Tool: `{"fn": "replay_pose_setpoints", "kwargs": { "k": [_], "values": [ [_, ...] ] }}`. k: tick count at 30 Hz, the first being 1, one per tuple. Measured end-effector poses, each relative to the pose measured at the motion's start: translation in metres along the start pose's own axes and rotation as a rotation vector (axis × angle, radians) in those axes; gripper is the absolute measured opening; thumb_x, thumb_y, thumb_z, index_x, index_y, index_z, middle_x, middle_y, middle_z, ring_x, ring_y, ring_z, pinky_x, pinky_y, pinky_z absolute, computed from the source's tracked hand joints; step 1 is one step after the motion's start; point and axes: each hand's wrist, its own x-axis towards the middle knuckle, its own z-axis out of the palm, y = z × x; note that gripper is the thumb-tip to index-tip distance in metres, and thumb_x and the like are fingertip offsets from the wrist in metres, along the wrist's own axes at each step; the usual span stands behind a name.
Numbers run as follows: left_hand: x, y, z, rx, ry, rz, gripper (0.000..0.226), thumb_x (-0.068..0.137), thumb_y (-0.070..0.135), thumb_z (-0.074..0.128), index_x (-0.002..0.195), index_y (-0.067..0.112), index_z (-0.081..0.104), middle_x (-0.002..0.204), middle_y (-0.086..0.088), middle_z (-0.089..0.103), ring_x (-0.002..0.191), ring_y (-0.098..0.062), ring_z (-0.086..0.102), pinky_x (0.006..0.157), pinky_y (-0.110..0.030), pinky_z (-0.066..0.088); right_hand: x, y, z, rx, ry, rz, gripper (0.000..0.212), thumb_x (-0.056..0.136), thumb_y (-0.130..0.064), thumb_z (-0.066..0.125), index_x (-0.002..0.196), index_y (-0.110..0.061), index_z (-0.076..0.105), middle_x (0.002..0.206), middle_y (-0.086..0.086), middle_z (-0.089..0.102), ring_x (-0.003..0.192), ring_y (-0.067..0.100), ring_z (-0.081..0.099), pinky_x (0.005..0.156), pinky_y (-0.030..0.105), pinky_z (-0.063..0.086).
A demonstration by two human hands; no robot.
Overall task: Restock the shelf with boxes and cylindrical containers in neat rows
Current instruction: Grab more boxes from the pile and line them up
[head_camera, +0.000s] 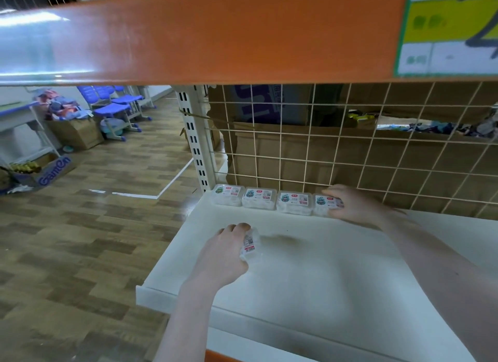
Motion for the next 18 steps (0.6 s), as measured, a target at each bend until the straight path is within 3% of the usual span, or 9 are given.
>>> {"fn": "replay_pose_setpoints", "kwargs": {
  "k": [5, 9, 13, 18],
  "values": [
    [-0.002, 0.004, 0.000, 0.000, -0.006, 0.001, 0.061, 0.077, 0.012, 0.056, 0.133, 0.023, 0.038, 0.120, 0.000, 0.051, 0.111, -0.022, 0.047, 0.087, -0.031, 0.044, -0.006, 0.003, -0.004, 0.045, 0.085, 0.029, 0.054, 0.089, -0.027, 0.059, 0.139, -0.017, 0.042, 0.138, 0.001, 0.043, 0.118, 0.019, 0.048, 0.094, 0.035, 0.042],
    [-0.001, 0.010, 0.001, -0.008, -0.016, 0.012, 0.061, 0.076, 0.012, 0.057, 0.133, 0.023, 0.038, 0.119, 0.000, 0.051, 0.110, -0.022, 0.047, 0.087, -0.032, 0.044, -0.022, 0.010, -0.009, 0.057, 0.124, 0.066, 0.048, 0.092, -0.031, 0.054, 0.138, -0.019, 0.043, 0.129, 0.000, 0.049, 0.100, 0.017, 0.058, 0.086, 0.035, 0.046],
    [0.001, 0.019, 0.002, 0.002, -0.023, 0.035, 0.059, 0.076, 0.013, 0.057, 0.132, 0.023, 0.039, 0.117, 0.000, 0.052, 0.109, -0.022, 0.048, 0.084, -0.031, 0.045, -0.049, 0.023, -0.009, -0.059, 0.143, 0.125, 0.046, 0.094, -0.034, 0.051, 0.138, -0.020, 0.043, 0.137, 0.001, 0.046, 0.120, 0.022, 0.048, 0.091, 0.033, 0.041],
    [0.006, 0.041, 0.005, 0.024, -0.032, 0.071, 0.059, 0.078, 0.013, 0.057, 0.133, 0.024, 0.037, 0.121, 0.000, 0.050, 0.113, -0.022, 0.046, 0.084, -0.030, 0.043, -0.087, 0.055, -0.002, -0.032, 0.201, 0.260, 0.042, 0.095, -0.031, 0.048, 0.136, -0.021, 0.046, 0.140, 0.000, 0.046, 0.126, 0.022, 0.044, 0.097, 0.031, 0.036]
  ]
}}
